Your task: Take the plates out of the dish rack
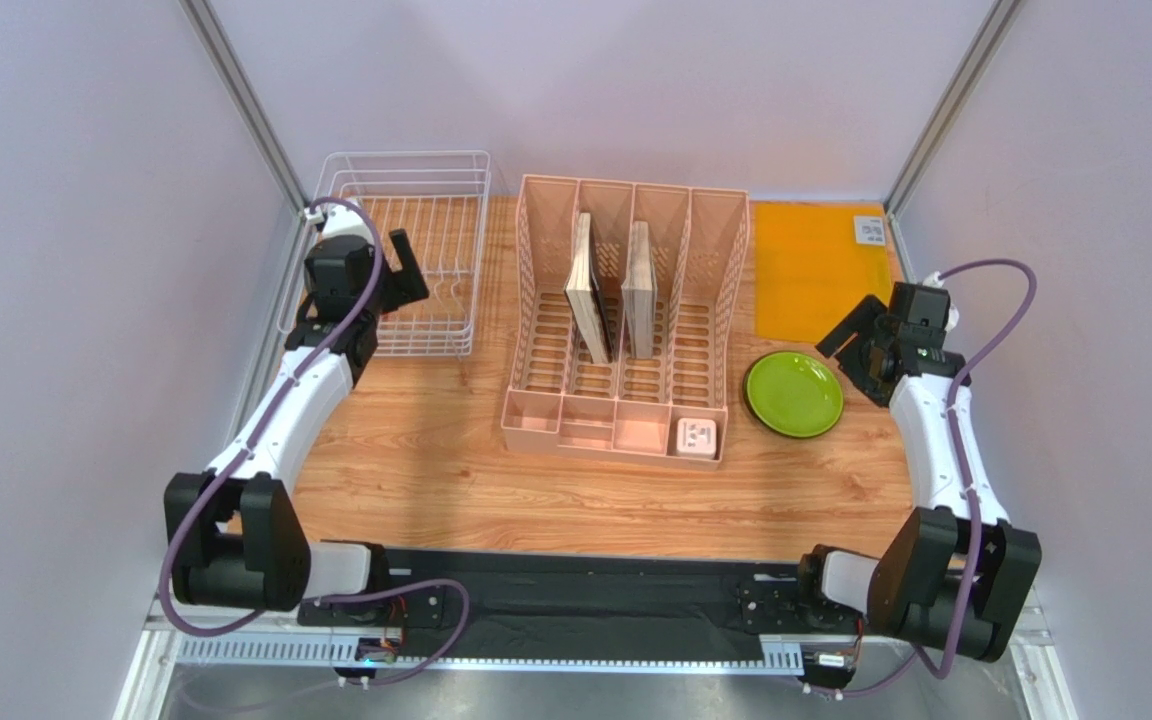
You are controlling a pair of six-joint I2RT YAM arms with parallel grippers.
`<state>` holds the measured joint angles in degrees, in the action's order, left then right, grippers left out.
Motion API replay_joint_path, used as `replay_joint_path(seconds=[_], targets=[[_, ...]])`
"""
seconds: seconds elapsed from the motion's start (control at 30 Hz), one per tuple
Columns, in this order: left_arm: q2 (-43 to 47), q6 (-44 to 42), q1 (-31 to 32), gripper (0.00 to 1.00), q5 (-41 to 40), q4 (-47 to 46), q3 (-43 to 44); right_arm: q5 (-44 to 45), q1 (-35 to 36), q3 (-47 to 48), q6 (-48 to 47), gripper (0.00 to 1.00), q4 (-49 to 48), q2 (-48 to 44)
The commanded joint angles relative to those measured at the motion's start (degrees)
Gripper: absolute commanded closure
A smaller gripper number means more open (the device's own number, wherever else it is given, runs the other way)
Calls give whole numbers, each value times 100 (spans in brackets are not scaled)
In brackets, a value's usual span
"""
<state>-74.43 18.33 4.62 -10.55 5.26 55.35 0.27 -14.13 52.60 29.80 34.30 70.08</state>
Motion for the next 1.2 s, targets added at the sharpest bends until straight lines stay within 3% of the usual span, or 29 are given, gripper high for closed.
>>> replay_joint_path(seconds=[0.0, 0.3, 0.6, 0.87, 0.9, 1.07, 1.17], targets=[[-317, -241, -286, 0, -333, -499, 476, -405, 112, 286, 43, 26, -266, -197], [-1169, 39, -822, 0, -1028, -885, 784, -581, 156, 277, -27, 26, -249, -92], [-2329, 92, -1025, 8, -589, -860, 1460, -669, 156, 365, -62, 25, -319, 233], [-2664, 110, -1042, 28, -536, -983, 1522, -704, 156, 356, -45, 25, -328, 409], [-2664, 144, -1042, 37, -536, -1017, 1461, -704, 156, 356, -36, 26, -328, 410], [-2515, 206, -1042, 54, -484, -1123, 1285, -660, 156, 374, -62, 25, -354, 418], [-2471, 145, -1042, 72, -396, -1272, 1189, -669, 156, 365, -62, 26, -372, 480]])
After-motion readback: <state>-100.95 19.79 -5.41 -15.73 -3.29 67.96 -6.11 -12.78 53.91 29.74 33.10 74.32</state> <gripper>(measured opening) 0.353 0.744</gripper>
